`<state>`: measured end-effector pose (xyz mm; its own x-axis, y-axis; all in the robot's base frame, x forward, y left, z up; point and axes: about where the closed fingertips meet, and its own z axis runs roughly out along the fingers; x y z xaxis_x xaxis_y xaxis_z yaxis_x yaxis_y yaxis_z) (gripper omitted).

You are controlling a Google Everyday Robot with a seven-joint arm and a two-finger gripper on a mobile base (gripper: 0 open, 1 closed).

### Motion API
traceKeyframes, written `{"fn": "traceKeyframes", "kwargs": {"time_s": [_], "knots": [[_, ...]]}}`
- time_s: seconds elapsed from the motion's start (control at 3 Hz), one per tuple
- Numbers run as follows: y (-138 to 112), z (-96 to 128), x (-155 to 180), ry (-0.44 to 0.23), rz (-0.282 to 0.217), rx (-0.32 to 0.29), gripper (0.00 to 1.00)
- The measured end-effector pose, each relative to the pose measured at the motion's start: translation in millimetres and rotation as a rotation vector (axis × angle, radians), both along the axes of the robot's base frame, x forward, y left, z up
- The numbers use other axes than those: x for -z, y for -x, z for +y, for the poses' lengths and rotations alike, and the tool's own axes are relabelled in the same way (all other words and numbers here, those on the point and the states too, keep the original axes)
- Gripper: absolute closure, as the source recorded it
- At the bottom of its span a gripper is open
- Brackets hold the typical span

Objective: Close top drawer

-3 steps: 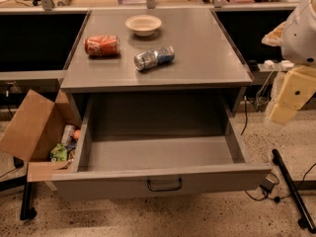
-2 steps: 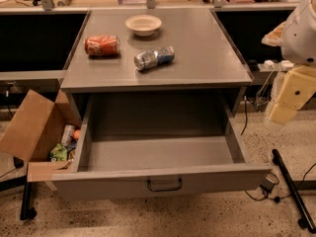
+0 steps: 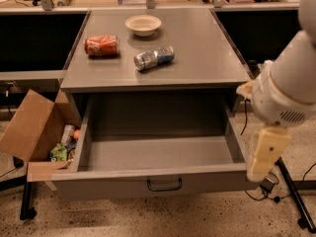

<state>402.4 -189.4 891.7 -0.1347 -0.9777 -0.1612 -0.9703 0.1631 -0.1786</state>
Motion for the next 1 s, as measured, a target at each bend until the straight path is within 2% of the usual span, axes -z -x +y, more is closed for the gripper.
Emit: {"fn": "traceKeyframes", "kwargs": {"time_s": [0.33,0.67,1.0], "knots": [[30,10,60,0.005,0.089,-0.046,0.15],[59,8,119,-0.001,0.182,-0.055,0.38],[86,-3,181,0.017,0.276,-0.027,0.69]]}}
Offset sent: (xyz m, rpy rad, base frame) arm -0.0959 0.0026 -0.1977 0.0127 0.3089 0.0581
